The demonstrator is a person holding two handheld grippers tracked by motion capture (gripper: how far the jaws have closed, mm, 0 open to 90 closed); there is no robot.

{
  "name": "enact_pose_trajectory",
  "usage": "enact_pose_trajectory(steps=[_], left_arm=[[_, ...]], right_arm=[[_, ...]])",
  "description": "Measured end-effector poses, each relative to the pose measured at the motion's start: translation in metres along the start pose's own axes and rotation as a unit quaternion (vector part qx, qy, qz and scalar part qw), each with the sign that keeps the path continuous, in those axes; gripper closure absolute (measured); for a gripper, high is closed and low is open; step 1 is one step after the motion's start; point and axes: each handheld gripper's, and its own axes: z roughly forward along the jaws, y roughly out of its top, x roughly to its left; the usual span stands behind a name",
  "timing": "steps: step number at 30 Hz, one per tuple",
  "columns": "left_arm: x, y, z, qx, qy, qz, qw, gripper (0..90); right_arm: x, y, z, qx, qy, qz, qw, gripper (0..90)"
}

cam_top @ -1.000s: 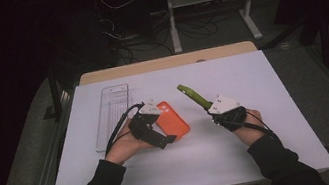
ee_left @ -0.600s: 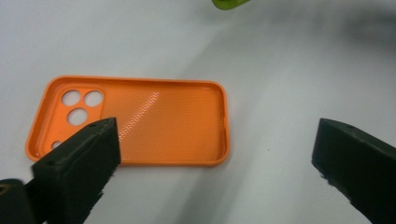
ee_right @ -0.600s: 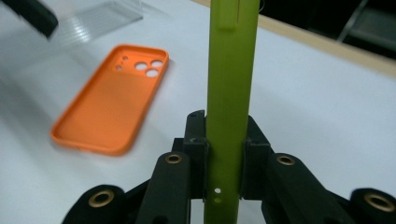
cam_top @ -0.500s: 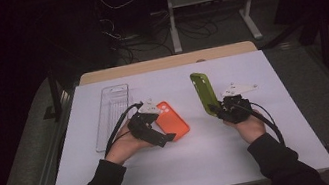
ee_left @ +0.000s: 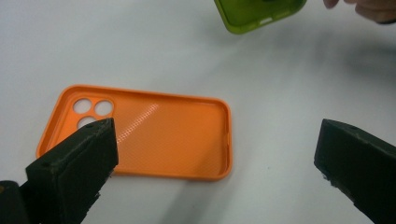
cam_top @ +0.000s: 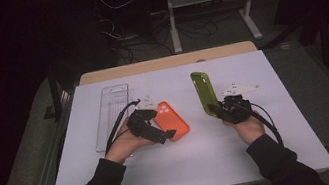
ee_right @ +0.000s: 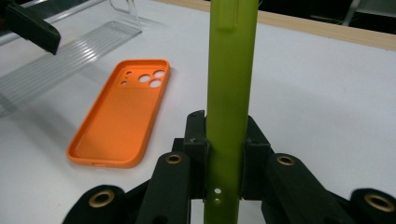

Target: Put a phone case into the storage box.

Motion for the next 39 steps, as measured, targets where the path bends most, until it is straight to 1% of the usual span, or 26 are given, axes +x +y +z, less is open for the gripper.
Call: enact_pose_trajectory(steps=[1,2,3,4,5,6,8,10,11,12,13,14,15,18,19,20,21,23,24,25,28,30,32,33,34,39], left_arm=[[0.000,0.001,0.000,-0.003,0.002,-0.008,1.0000,0.0],[0.001,0.001,-0.001,-0.004,0.003,-0.005,1.0000,0.0],[0.001,0.003,-0.001,-0.009,0.002,-0.014,0.9999,0.0],[0.001,0.004,-0.001,-0.010,0.005,-0.016,0.9998,0.0],[0.002,0.007,-0.002,-0.011,0.008,-0.013,0.9998,0.0],[0.001,0.008,-0.002,-0.018,0.007,-0.020,0.9996,0.0],[0.002,0.013,-0.002,-0.023,0.009,-0.021,0.9995,0.0],[0.002,0.017,-0.003,-0.035,0.009,-0.025,0.9991,0.0],[0.002,0.019,-0.003,-0.038,0.007,-0.029,0.9988,0.0],[0.002,0.022,-0.003,-0.041,0.008,-0.025,0.9988,0.0],[0.003,0.024,-0.003,-0.042,0.007,-0.024,0.9988,0.0],[0.002,0.026,-0.003,-0.047,0.005,-0.029,0.9985,0.0],[0.003,0.028,-0.003,-0.047,0.006,-0.027,0.9985,0.0],[0.003,0.033,-0.003,-0.060,0.003,-0.035,0.9976,0.0],[0.004,0.034,-0.004,-0.064,0.004,-0.034,0.9974,0.0],[0.004,0.034,-0.004,-0.068,0.003,-0.034,0.9971,0.0],[0.004,0.033,-0.004,-0.072,0.003,-0.042,0.9965,0.0],[0.004,0.033,-0.003,-0.071,0.003,-0.038,0.9968,0.0],[0.003,0.032,-0.002,-0.073,-0.001,-0.044,0.9963,0.0],[0.003,0.032,-0.002,-0.073,-0.002,-0.040,0.9965,0.0],[0.002,0.030,-0.001,-0.077,-0.004,-0.049,0.9958,0.0],[0.001,0.030,-0.001,-0.081,-0.012,-0.053,0.9952,0.0],[0.000,0.030,-0.001,-0.085,-0.013,-0.049,0.9951,0.0],[0.000,0.030,-0.002,-0.089,-0.015,-0.047,0.9948,0.0],[0.000,0.030,-0.002,-0.090,-0.016,-0.041,0.9950,0.0],[-0.002,0.030,0.000,-0.098,-0.014,-0.047,0.9940,0.0]], right_arm=[[0.001,0.000,-0.001,-0.002,0.001,0.001,1.0000,75.6],[0.002,0.001,-0.001,-0.005,0.005,-0.004,1.0000,75.6],[0.004,0.001,-0.001,-0.005,0.006,-0.002,1.0000,75.6],[0.006,0.002,-0.001,-0.006,0.007,-0.003,1.0000,75.6],[0.007,0.002,-0.002,-0.006,0.010,-0.005,0.9999,75.7],[0.009,0.002,-0.001,-0.007,0.012,-0.005,0.9999,75.6],[0.012,0.003,-0.001,-0.008,0.014,-0.009,0.9998,75.7],[0.017,0.004,-0.001,-0.008,0.017,-0.003,0.9998,75.6],[0.018,0.004,0.000,-0.009,0.019,-0.009,0.9997,75.6],[0.021,0.004,0.000,-0.009,0.021,-0.007,0.9997,75.7],[0.023,0.004,0.000,-0.009,0.022,-0.012,0.9997,75.6],[0.025,0.004,0.001,-0.012,0.023,-0.010,0.9996,75.7],[0.027,0.005,0.001,-0.009,0.026,-0.010,0.9996,75.7],[0.034,0.005,0.004,-0.012,0.033,-0.019,0.9992,75.6],[0.036,0.006,0.004,-0.011,0.035,-0.020,0.9991,75.6],[0.039,0.006,0.005,-0.011,0.037,-0.019,0.9991,75.6],[0.040,0.005,0.006,-0.010,0.039,-0.019,0.9990,75.6],[0.043,0.005,0.007,-0.009,0.043,-0.022,0.9988,75.6],[0.045,0.004,0.008,-0.009,0.045,-0.026,0.9986,75.6],[0.047,0.004,0.008,-0.008,0.048,-0.023,0.9986,75.6],[0.053,0.003,0.011,-0.004,0.057,-0.026,0.9980,75.6],[0.057,0.003,0.012,-0.004,0.063,-0.029,0.9976,75.6],[0.059,0.003,0.014,-0.009,0.066,-0.040,0.9970,75.6],[0.061,0.003,0.014,-0.009,0.068,-0.039,0.9969,75.6],[0.062,0.003,0.014,-0.009,0.070,-0.042,0.9966,75.6],[0.067,0.002,0.015,-0.010,0.080,-0.038,0.9960,75.6]])
